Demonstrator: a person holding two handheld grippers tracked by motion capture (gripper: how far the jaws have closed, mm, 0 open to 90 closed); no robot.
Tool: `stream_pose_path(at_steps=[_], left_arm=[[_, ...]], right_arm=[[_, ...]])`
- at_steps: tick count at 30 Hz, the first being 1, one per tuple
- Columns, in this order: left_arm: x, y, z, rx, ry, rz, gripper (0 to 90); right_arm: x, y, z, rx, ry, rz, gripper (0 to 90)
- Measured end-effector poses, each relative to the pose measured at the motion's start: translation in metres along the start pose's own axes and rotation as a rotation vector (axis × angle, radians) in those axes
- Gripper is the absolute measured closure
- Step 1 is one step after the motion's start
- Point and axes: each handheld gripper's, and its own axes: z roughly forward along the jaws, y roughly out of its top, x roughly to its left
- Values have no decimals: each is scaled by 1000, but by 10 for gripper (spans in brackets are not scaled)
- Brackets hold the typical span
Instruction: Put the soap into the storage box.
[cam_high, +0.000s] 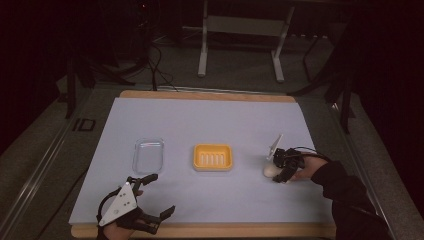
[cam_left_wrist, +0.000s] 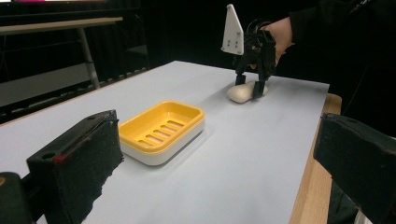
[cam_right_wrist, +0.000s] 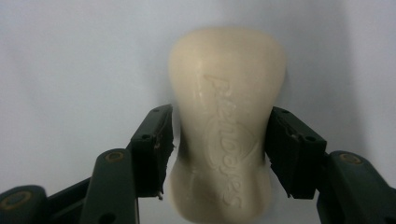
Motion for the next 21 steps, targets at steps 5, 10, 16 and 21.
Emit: stream_pose_path(at_steps=[5,10,16,21], left_arm=[[0,0,0,2,0,2,11],[-1,0,1,3,-1,5,11],[-1,0,1,4,-2,5,11],[-1,0,1,3,0,5,11]], right_arm=[[1,-1,3,3,-9,-11,459],[1,0,4,10,-6,-15,470],[-1,4,4,30,-4,16,493],[-1,5,4,42,1,27,496]])
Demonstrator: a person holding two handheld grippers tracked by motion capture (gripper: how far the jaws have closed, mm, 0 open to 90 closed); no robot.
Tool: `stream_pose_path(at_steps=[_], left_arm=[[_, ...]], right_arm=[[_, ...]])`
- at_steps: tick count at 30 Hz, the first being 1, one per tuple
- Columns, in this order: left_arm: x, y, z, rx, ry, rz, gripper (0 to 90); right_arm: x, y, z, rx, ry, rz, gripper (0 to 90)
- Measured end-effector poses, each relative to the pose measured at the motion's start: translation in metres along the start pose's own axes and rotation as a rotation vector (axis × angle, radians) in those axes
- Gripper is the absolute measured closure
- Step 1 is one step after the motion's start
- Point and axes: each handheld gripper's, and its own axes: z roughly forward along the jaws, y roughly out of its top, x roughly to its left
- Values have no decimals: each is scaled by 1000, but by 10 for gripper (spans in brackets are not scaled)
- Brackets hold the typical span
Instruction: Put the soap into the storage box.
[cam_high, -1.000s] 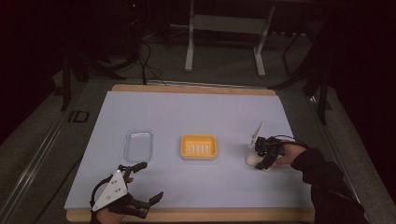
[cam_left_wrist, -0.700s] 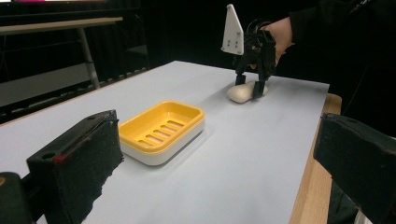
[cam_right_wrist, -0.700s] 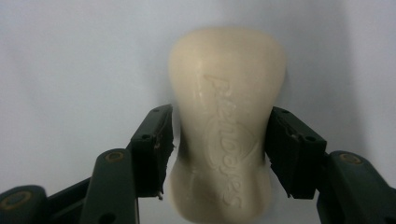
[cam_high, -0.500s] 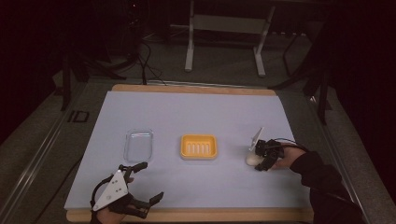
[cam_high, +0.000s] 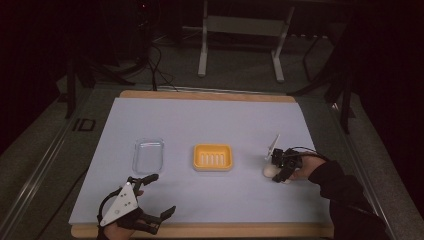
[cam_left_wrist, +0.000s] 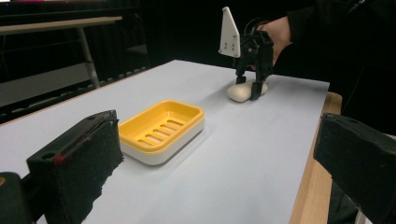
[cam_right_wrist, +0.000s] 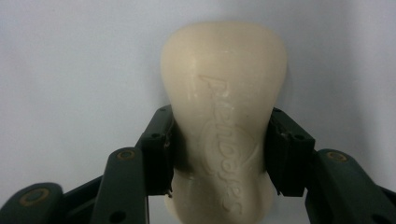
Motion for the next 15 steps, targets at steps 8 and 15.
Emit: stream_pose_path(at_steps=[8,15], left_arm=[[0,0,0,-2,1,-1,11],[0,0,0,-2,1,-1,11]], right_arm=[[1,6,-8,5,22,-27,497],[4,10,-18,-51,45,-59,497]])
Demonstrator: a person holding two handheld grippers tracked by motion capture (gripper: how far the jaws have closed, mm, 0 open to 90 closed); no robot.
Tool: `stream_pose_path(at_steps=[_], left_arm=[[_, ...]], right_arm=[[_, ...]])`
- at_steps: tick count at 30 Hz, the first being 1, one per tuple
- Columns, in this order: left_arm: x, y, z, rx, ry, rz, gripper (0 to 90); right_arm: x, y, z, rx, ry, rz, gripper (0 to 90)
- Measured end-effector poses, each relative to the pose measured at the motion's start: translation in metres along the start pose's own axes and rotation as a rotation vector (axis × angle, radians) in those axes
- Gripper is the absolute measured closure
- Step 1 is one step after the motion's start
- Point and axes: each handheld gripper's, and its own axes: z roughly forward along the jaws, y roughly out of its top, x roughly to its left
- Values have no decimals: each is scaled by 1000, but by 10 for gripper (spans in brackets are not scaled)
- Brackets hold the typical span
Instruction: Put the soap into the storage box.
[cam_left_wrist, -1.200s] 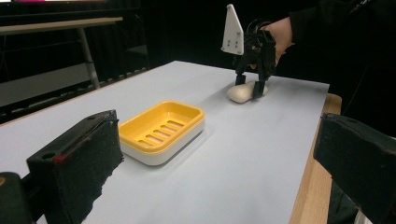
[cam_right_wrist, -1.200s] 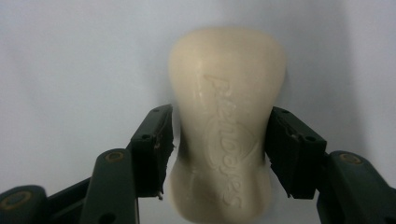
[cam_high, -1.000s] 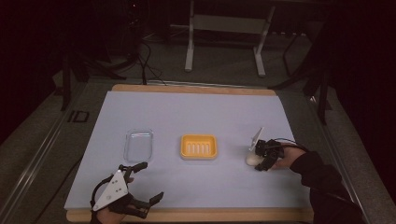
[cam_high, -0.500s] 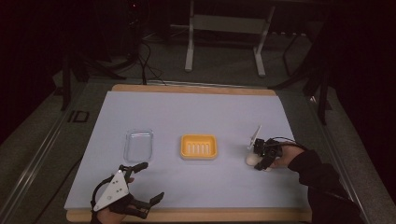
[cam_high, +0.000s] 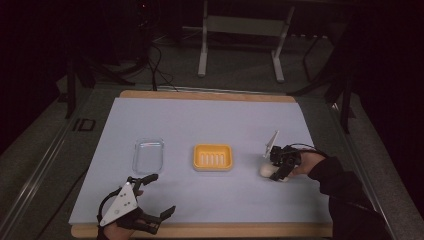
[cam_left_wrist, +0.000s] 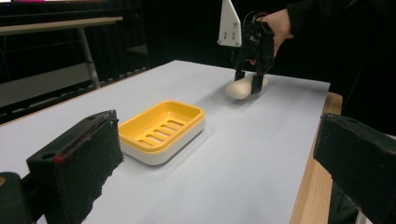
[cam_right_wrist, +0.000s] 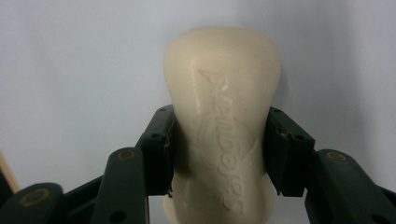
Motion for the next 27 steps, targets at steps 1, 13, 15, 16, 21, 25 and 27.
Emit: stream_pose_path(at_steps=[1,13,15,16,21,25,27], left_arm=[[0,0,0,0,0,0,11],[0,0,0,0,1,2,11],[0,0,0,-1,1,2,11],[0,0,0,-1,1,1,11],[0,0,0,0,0,3,11],[0,0,0,0,-1,2,11],[0,0,0,1,-1,2,11]], right_arm=[[0,1,-2,-15,1,2,497],[7,17,-23,-59,-21,-86,496],[8,20,-26,-67,-22,-109,497],[9,22,-28,-64,-18,-119,497],[12,35,-36,-69,-14,-151,496],[13,46,-41,-65,-21,-172,496],[13,52,-44,-70,-20,-186,497]])
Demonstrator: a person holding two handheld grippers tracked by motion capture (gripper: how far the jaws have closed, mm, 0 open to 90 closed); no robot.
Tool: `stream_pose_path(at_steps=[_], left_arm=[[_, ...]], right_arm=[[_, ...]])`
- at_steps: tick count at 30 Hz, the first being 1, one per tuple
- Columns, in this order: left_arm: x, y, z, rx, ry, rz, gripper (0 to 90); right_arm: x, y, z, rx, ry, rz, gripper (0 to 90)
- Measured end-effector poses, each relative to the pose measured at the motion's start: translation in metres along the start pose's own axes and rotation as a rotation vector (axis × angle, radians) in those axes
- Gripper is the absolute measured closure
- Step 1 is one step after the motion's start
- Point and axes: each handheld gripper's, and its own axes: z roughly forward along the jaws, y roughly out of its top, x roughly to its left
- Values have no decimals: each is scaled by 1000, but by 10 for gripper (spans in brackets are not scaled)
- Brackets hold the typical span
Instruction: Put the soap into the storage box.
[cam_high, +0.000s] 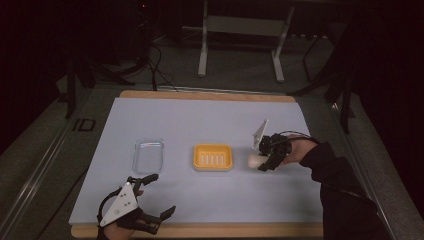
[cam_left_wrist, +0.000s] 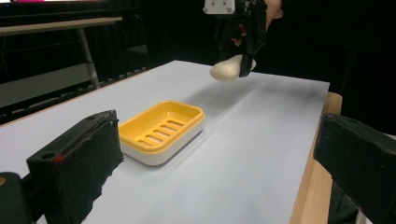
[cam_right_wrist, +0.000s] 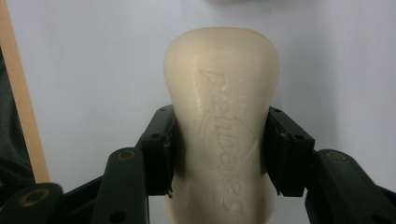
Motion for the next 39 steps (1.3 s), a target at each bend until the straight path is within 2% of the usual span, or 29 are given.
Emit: stream_pose_path(at_steps=[16,33,39], left_arm=[[0,0,1,3,-6,2,11],[0,0,1,3,-13,2,11],[0,0,0,4,-14,4,11]], right_arm=[[1,35,-9,11,3,-89,496],[1,65,-15,24,-7,-153,496],[-1,71,-17,2,-7,-173,496]])
